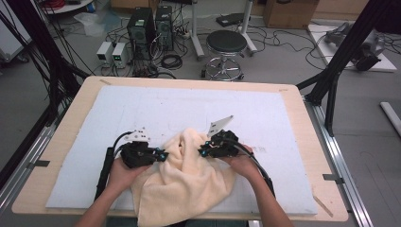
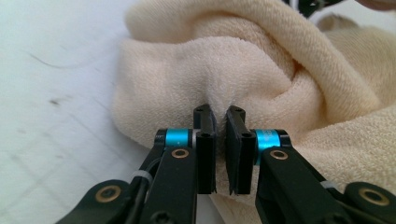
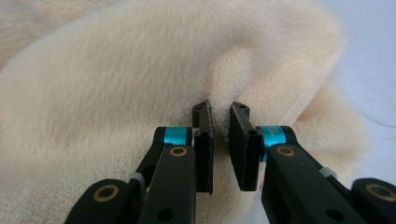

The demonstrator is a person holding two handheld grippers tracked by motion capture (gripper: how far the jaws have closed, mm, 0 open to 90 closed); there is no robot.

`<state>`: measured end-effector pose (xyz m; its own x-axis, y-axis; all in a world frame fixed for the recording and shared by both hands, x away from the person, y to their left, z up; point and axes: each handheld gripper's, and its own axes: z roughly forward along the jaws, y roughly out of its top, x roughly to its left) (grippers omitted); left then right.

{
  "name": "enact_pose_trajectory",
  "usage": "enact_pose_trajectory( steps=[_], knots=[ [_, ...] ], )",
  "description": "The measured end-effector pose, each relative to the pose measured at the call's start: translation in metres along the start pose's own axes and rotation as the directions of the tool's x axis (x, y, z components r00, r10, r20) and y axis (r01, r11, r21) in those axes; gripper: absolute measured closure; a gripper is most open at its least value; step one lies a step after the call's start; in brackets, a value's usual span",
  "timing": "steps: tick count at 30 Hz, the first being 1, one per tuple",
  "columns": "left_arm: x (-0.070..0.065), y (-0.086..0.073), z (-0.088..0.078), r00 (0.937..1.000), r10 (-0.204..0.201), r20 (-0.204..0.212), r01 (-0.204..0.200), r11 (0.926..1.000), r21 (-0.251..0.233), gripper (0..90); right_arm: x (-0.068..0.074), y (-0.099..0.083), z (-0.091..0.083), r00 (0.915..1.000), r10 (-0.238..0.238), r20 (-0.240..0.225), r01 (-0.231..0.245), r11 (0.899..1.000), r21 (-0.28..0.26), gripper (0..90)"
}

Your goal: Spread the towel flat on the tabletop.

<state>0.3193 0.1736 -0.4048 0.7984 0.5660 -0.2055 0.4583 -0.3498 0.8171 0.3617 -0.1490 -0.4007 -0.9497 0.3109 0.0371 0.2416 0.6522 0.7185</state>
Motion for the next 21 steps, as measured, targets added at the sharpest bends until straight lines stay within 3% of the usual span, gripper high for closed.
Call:
enact_pose_trajectory(
  steps=[1, 2, 5, 9, 11, 12, 13, 15, 18, 19, 21],
  knots=[
    [0.002, 0.002, -0.003, 1.0, -0.005, -0.006, 0.005, 0.9999, -0.013, 84.2, 0.0, -0.001, -0.017, 0.9991, 0.0, 0.043, 0.002, 0.999, -0.039, 81.4],
    [0.003, 0.005, -0.006, 0.9996, -0.023, -0.018, 0.022, 0.9988, -0.043, 84.2, 0.0, -0.001, -0.017, 0.9991, 0.0, 0.043, 0.002, 0.999, -0.039, 81.4],
    [0.008, 0.018, -0.016, 0.9978, -0.048, -0.047, 0.042, 0.9934, -0.107, 84.2, 0.0, -0.003, -0.048, 0.9942, 0.011, 0.107, -0.002, 0.996, -0.085, 81.6],
    [0.014, 0.039, -0.035, 0.9936, -0.06, -0.096, 0.04, 0.9799, -0.195, 84.2, 0.003, -0.002, -0.083, 0.9815, 0.015, 0.191, 0.006, 0.994, -0.109, 81.8],
    [0.014, 0.049, -0.046, 0.9941, -0.062, -0.089, 0.039, 0.9699, -0.24, 84.2, 0.007, -0.002, -0.103, 0.9745, 0.012, 0.224, 0.018, 0.991, -0.135, 81.8],
    [0.014, 0.051, -0.047, 0.9953, -0.056, -0.079, 0.035, 0.969, -0.245, 84.1, 0.011, -0.003, -0.11, 0.9735, 0.015, 0.228, 0.019, 0.989, -0.144, 81.8],
    [0.011, 0.052, -0.047, 0.9963, -0.046, -0.073, 0.028, 0.9706, -0.239, 84.1, 0.014, -0.004, -0.114, 0.9744, 0.014, 0.225, 0.02, 0.989, -0.149, 81.7],
    [0.002, 0.047, -0.041, 0.9968, 0.002, -0.08, -0.016, 0.9851, -0.171, 83.9, 0.024, -0.01, -0.118, 0.9743, 0.002, 0.225, 0.029, 0.991, -0.133, 81.7],
    [-0.007, 0.025, -0.026, 0.9972, 0.056, -0.048, -0.058, 0.9976, -0.038, 83.5, 0.035, -0.026, -0.108, 0.9819, 0.013, 0.189, 0.002, 0.997, -0.08, 81.4],
    [-0.009, 0.018, -0.022, 0.9978, 0.058, -0.033, -0.058, 0.9983, -0.001, 82.4, 0.04, -0.044, -0.093, 0.9882, 0.037, 0.149, -0.034, 0.999, -0.02, 80.8],
    [-0.011, 0.0, -0.01, 0.9981, 0.059, 0.014, -0.06, 0.9948, 0.082, 81.0, 0.041, -0.053, -0.085, 0.9905, 0.057, 0.125, -0.058, 0.998, 0.004, 80.1]
  ],
)
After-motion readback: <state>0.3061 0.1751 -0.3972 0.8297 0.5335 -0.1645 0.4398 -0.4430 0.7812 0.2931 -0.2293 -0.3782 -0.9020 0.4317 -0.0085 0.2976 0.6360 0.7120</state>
